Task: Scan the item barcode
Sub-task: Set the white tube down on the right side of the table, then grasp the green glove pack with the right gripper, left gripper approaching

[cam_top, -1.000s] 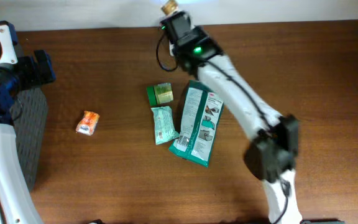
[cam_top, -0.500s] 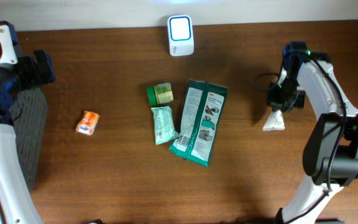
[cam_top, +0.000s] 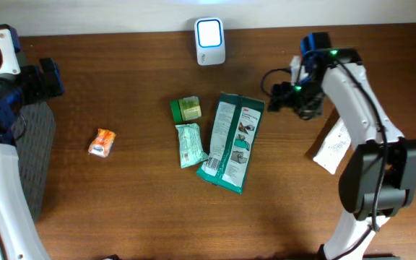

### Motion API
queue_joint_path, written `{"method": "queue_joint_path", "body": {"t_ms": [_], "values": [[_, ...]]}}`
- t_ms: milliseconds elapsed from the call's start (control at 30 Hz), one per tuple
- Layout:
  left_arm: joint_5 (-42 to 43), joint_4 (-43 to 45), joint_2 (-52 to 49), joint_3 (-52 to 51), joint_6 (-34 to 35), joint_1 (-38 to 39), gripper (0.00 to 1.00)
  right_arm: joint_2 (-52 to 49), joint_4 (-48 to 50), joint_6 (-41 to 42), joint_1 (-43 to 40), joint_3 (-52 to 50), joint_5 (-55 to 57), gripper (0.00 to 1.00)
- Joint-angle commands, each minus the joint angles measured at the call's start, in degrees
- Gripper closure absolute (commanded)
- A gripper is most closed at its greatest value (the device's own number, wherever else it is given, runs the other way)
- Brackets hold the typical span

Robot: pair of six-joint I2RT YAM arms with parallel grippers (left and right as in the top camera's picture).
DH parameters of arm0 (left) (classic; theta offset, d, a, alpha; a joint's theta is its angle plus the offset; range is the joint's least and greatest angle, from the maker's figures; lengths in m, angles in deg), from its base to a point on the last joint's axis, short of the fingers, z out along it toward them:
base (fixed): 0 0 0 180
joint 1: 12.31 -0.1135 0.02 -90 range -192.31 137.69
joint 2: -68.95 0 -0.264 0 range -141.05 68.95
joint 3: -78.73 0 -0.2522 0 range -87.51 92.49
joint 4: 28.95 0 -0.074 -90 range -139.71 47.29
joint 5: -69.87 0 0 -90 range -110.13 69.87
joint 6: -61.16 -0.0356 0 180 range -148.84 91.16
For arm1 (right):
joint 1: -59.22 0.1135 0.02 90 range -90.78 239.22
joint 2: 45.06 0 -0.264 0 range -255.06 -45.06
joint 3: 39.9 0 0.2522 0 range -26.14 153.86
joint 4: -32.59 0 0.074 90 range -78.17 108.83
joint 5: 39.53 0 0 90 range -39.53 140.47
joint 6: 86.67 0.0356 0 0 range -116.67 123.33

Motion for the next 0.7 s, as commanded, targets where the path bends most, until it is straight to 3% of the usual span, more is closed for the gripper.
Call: {"method": "queue_joint_path", "body": {"t_ms": [0,200,333,367,400,433,467,533,600,667], "values": [[0.4,0.0,0.2,0.3,-0.7,-0.2,0.01,0.0,3.7,5.2,3.5,-3.2,-2.1,0.22],[2.0,0.0,0.2,0.3,-0.7,-0.1,0.01,-0.1,12.0,8.6,4.4,-12.9,-2.4,0.22],[21.0,0.0,0.2,0.3,-0.7,-0.1,0.01,-0.1,12.1,8.5,4.0,-13.2,-2.4,0.22],[26.6,-0.4,-0.2,-0.3,-0.7,0.5,0.29,-0.1,12.5,8.5,4.0,-13.2,-2.4,0.22],[29.4,-1.1,-2.0,-2.4,-0.7,4.0,0.7,-0.1,13.1,8.5,4.0,-13.2,-2.9,0.22],[29.3,-1.3,-3.5,-4.2,-0.7,7.4,0.9,-0.1,13.1,8.5,4.0,-13.2,-3.0,0.22],[29.4,-1.2,-5.4,-6.1,-0.7,11.6,1.0,-0.1,13.1,8.5,4.0,-13.2,-3.0,0.22],[29.2,-1.2,-8.6,-8.3,-0.7,17.2,1.0,-0.1,13.4,8.5,4.0,-13.2,-3.1,0.25],[27.4,-1.2,-14.0,-9.4,-0.4,24.2,1.0,-0.1,14.4,8.5,4.1,-13.2,-3.1,0.34],[18.2,0.3,-18.0,-9.4,6.8,29.6,1.0,-0.1,14.6,8.3,5.0,-13.2,-3.5,0.44]]}}
